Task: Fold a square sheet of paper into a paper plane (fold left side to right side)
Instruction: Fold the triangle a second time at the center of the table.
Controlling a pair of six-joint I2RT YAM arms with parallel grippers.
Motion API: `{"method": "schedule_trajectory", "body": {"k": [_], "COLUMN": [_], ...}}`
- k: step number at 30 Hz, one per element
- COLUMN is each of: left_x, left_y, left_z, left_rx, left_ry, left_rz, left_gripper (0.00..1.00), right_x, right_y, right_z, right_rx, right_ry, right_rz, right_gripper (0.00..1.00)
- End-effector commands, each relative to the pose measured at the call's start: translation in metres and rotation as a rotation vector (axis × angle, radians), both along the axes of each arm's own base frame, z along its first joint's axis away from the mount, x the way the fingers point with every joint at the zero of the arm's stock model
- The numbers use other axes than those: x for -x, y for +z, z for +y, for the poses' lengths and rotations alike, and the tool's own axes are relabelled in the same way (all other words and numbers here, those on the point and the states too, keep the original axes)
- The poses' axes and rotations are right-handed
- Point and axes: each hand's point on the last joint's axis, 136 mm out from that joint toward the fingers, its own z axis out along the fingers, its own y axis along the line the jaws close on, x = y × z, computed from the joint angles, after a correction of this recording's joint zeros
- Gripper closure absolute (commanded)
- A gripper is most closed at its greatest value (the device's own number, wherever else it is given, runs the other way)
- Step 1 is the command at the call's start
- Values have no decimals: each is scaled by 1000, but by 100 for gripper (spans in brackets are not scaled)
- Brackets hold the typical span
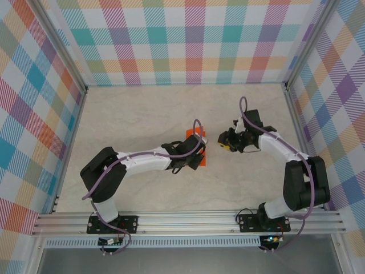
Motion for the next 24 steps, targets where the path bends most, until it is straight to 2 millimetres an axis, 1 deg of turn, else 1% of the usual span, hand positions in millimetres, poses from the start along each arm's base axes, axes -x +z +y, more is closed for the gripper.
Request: {"method": "schedule_trajectory", "body": {"k": [1,5,11,14,18,24], "left_x": [-1,-4,-5,-8,-13,-21], "left_y": [13,11,7,5,1,-5], "left_z": [-4,1,11,16,21,27], "left_rx": [127,164,159,163,154,136], "left_ry": [12,19,28,42,58,65], "left_rz": [58,103,142,148,155,170], "left_gripper": [100,100,100,100,100,100], "right_x": [8,14,24,31,35,42], "right_y": [-9,-24,-45,-58,-72,-86], "right_z": [25,49,68,70,67,60], "right_rx": [-69,-53,3,24,61,119], "right_ry": [69,122,159,160,159,177], "right_rz": [11,44,123,157,194,243], "right_gripper": [79,86,91,92,92,92]}}
